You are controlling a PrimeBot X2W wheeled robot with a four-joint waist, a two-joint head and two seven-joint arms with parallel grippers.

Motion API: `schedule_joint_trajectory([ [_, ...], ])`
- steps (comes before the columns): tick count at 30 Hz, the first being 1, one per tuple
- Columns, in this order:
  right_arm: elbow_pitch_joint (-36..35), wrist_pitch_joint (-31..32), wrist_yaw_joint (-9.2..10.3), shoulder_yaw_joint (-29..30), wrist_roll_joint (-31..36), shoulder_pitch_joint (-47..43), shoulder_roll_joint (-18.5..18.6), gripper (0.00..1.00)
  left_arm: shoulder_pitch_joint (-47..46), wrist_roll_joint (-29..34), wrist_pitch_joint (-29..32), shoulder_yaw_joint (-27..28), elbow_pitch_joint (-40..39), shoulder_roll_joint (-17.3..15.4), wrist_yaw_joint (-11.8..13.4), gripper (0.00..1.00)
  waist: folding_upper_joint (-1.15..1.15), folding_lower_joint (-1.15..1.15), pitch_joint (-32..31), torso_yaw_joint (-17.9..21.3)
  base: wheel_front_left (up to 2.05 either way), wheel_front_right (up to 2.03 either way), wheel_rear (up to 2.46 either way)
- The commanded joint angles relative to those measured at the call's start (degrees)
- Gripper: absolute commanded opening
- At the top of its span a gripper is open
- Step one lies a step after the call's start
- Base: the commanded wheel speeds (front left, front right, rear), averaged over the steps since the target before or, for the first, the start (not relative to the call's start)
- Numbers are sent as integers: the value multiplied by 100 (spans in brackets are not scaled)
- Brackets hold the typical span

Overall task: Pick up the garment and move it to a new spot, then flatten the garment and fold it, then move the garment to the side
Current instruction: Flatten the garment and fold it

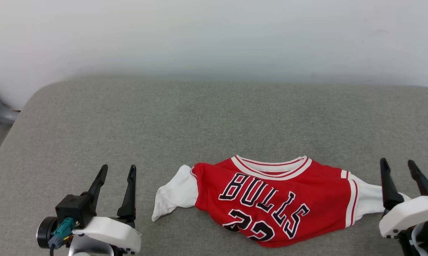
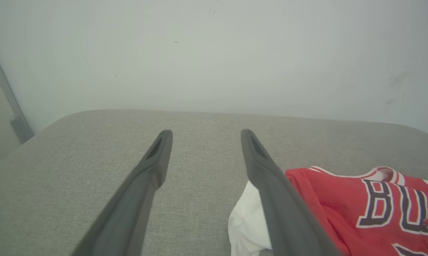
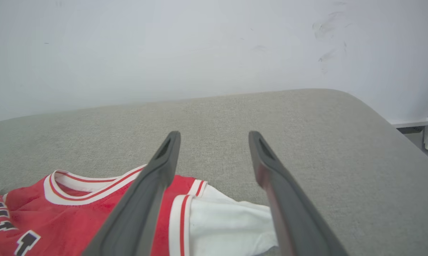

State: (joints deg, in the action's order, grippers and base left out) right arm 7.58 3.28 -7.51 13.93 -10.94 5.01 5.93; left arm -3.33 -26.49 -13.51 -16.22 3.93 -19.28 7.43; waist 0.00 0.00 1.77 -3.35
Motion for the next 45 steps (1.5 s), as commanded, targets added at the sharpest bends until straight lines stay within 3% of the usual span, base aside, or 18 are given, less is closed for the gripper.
schedule_joint_trajectory([
  [1, -96, -75, 4, -65, 74, -69, -24, 100, 81, -24, 9, 19, -20, -17, 28, 100, 0, 0, -89, 45, 0, 0, 0],
  [10, -832, -617, 4, -817, 144, -643, -248, 100, 311, -87, 106, 73, -34, -69, 178, 100, 0, 0, -297, 185, 0, 0, 0],
  [18, -1278, -523, 4, -1084, 91, -1137, -306, 100, 237, -189, 540, 7, 80, -195, 145, 100, 0, 0, -361, 364, 0, 0, 0],
  [26, -1390, -274, 4, -1092, -47, -1202, -311, 100, -398, -791, 2359, -296, 459, -472, -357, 100, 0, 0, -212, 522, 0, 0, 0],
  [33, -1437, -230, 3, -1039, -74, -1039, -310, 100, -886, -1369, 4000, -408, 883, -665, -486, 100, 0, 0, 222, 710, 0, 0, 0],
  [40, -1354, -338, 3, -998, -177, -847, -310, 100, -1205, -1567, 4770, -535, 1207, -754, -548, 100, 0, 0, 705, 832, 0, 0, 0],
  [45, -1223, -395, 3, -998, -234, -726, -310, 100, -1197, -1684, 5254, -780, 1602, -623, -580, 100, 0, 0, 874, 889, 0, 0, 0],
])
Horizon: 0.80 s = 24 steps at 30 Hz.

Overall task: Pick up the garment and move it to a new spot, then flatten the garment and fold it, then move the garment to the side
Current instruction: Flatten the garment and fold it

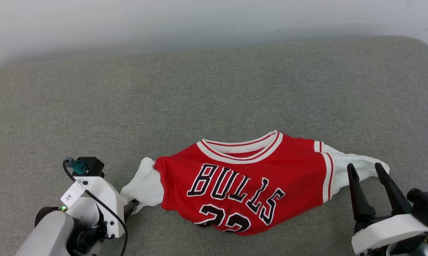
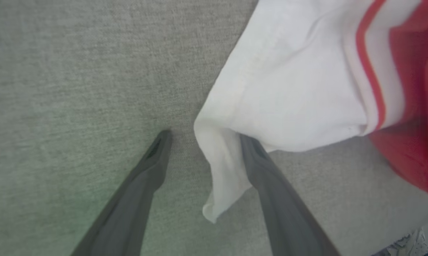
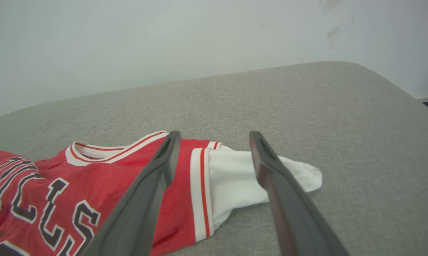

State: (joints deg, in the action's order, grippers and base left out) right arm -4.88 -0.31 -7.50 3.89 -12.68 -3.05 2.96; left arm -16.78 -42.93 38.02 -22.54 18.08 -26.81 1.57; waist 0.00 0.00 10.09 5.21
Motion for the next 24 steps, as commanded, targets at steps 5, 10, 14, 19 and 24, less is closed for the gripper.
schedule_joint_trajectory([
  [5, 177, 46, 2, 85, -162, 130, -13, 100, 194, -108, 205, -320, 405, 325, -103, 11, 0, 0, 44, 48, 0, 0, 0],
  [10, 496, 651, 2, 387, -275, 123, -12, 100, 90, 158, -403, -215, 204, 166, -93, 0, 0, 0, -183, -71, 0, 0, 0],
  [14, 698, 1038, 2, 656, -262, 160, -10, 100, 46, 391, -1000, -70, -44, 139, 76, 0, 0, 0, -338, -178, 0, 0, 0],
  [19, 1124, 1671, 2, 1098, -408, 304, 201, 100, 143, 682, -1698, 19, -439, 138, 286, 0, 0, 0, -457, -323, 0, 0, 0],
  [24, 1549, 2378, 2, 1363, -565, 713, 545, 100, 101, 859, -2209, 95, -846, 185, 407, 0, 0, 0, -417, -480, 0, 0, 0],
])
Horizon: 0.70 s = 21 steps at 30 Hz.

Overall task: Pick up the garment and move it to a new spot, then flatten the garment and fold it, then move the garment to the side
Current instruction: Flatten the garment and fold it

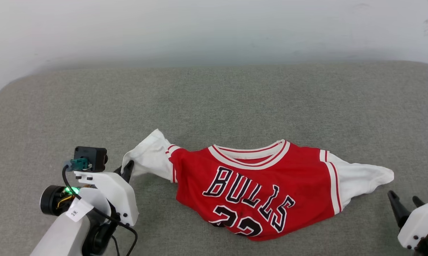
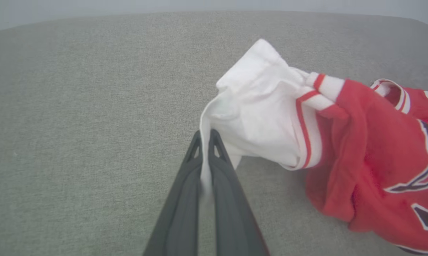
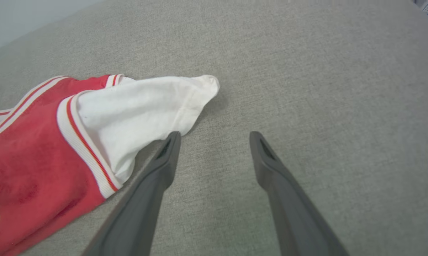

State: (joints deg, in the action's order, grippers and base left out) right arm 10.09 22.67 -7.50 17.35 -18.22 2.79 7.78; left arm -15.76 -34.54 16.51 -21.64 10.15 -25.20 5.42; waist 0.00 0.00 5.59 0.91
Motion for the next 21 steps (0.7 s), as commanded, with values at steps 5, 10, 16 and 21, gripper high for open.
schedule_joint_trajectory([
  [5, 326, 682, 2, -135, -69, 751, 406, 100, -59, 188, -314, -10, -463, 66, 148, 0, 0, 0, 204, -194, 0, 0, 0],
  [10, 628, 1243, 2, -472, -11, 1176, 649, 100, -104, 256, -377, -49, -697, 101, 191, 0, 0, 0, 395, -283, 0, 0, 0],
  [16, 1285, 2181, 2, -879, -64, 1691, 828, 100, -235, 258, -464, -56, -903, 135, 208, 0, 0, 0, 801, -417, 0, 0, 0],
  [21, 1720, 2614, 2, -1022, -152, 1620, 666, 100, -274, 203, -497, -39, -881, 142, 179, 0, 0, 0, 930, -448, 0, 0, 0],
])
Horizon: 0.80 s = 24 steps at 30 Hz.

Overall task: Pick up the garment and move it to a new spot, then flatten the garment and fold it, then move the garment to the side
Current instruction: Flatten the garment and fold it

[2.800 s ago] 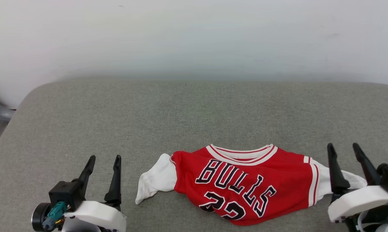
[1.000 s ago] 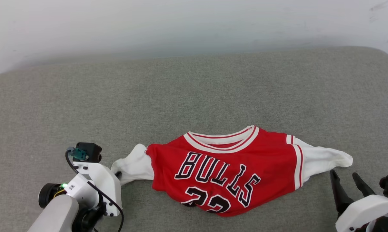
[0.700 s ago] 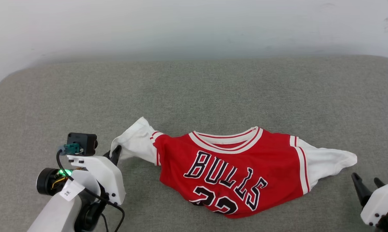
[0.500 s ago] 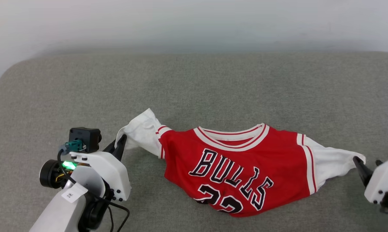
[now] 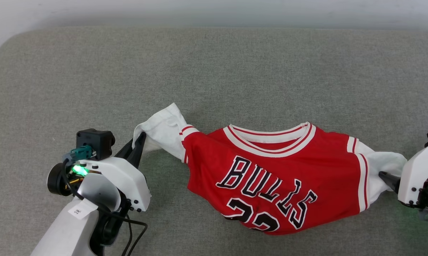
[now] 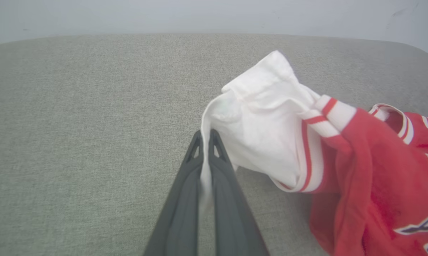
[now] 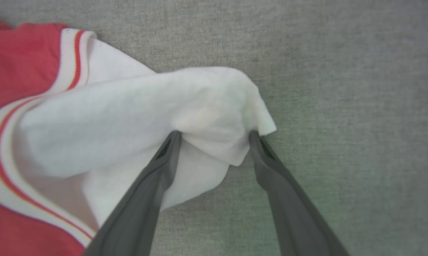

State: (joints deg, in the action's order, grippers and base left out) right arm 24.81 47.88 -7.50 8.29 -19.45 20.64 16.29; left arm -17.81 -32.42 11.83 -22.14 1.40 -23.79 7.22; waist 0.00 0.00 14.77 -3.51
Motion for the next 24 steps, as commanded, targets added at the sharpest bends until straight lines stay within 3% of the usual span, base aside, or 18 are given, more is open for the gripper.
schedule_joint_trajectory([
  [1, 324, 166, 2, -141, -39, -184, -195, 96, -75, -17, -38, 15, 1, 8, -10, 0, 0, 0, 23, -8, 0, 0, 0],
  [3, 442, 285, 2, -146, -119, -204, -244, 0, -86, -53, -26, 20, 28, 11, -22, 0, 0, 0, 32, -2, 0, 0, 0],
  [9, 338, 275, 2, -161, -112, 31, -106, 0, -89, -79, -74, 73, 68, -51, -4, 0, 0, 0, -101, 66, 0, 0, 0],
  [17, -451, -529, 4, -29, -3, 553, 247, 0, -300, -41, -290, 332, 143, -238, 28, 0, 0, 0, -471, 157, 0, 0, 0],
  [24, -865, -1028, 5, 77, 275, 1029, 292, 0, -960, -72, -487, 538, 492, -356, -143, 0, 0, 0, -713, 237, 0, 0, 0],
])
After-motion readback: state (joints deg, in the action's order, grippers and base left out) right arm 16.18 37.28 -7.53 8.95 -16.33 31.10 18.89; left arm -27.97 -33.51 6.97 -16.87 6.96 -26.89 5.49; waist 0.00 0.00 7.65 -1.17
